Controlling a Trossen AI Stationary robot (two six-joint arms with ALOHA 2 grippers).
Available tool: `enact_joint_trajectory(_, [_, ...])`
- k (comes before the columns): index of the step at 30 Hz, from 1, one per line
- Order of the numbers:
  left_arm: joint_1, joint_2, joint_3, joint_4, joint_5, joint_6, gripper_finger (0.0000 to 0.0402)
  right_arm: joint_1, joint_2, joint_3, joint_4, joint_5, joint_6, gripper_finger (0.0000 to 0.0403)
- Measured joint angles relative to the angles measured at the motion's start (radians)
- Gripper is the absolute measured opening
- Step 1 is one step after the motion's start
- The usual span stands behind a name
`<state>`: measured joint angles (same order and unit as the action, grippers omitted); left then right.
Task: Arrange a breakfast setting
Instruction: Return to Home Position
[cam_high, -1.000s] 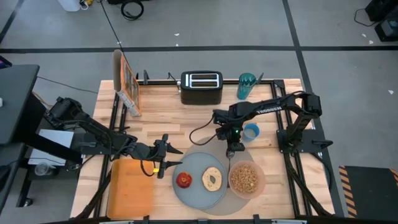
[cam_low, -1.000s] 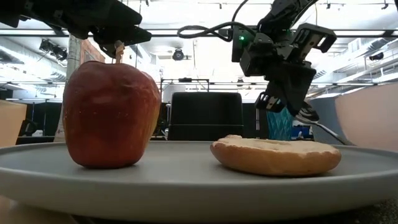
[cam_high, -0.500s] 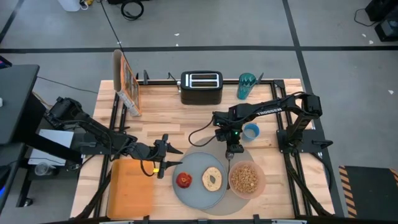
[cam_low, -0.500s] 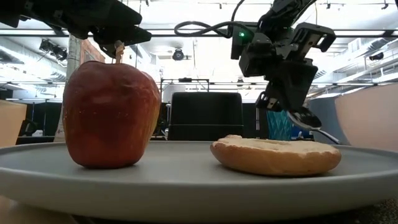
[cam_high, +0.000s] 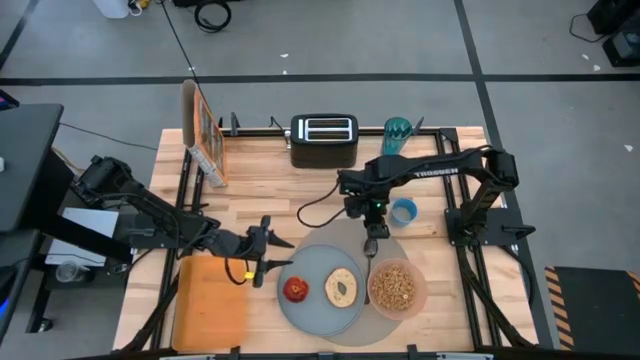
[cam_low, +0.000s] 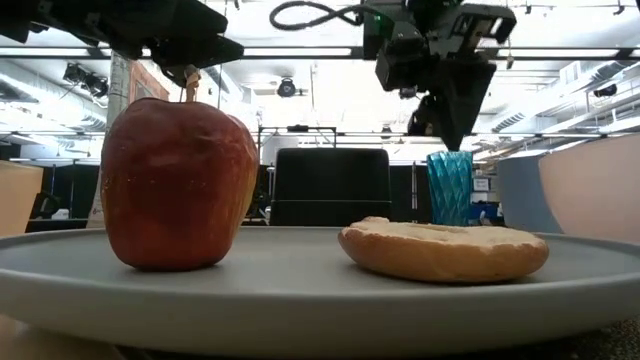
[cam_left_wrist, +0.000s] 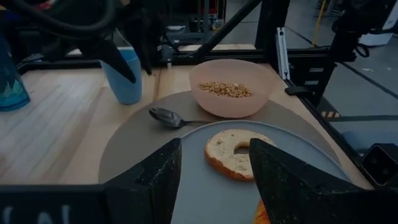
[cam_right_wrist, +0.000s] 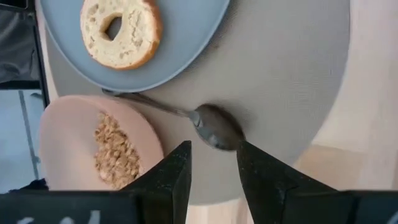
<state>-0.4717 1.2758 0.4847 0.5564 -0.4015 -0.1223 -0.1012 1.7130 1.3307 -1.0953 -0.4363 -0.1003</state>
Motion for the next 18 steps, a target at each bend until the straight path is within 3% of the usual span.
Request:
enact_joint_trajectory(4, [-0.020,0.000,0.000,0.015,-0.017,0.014,0.0196,0.015,-0.041,0.014,-0.003,0.018,-0.001,0.0133])
enact_joint_trajectory(8, [-0.045,0.000,-0.045,0.057,-0.105,0.012,0.0196,0.040,-0.162,-0.041,0.115,0.123,0.020,0.0133])
enact_joint_trajectory(18, [-0.055,-0.048,-0.179,0.272,-0.146,0.017,0.0196,0.111,-0.472,-0.217,0.328,0.364,0.121,0.0132])
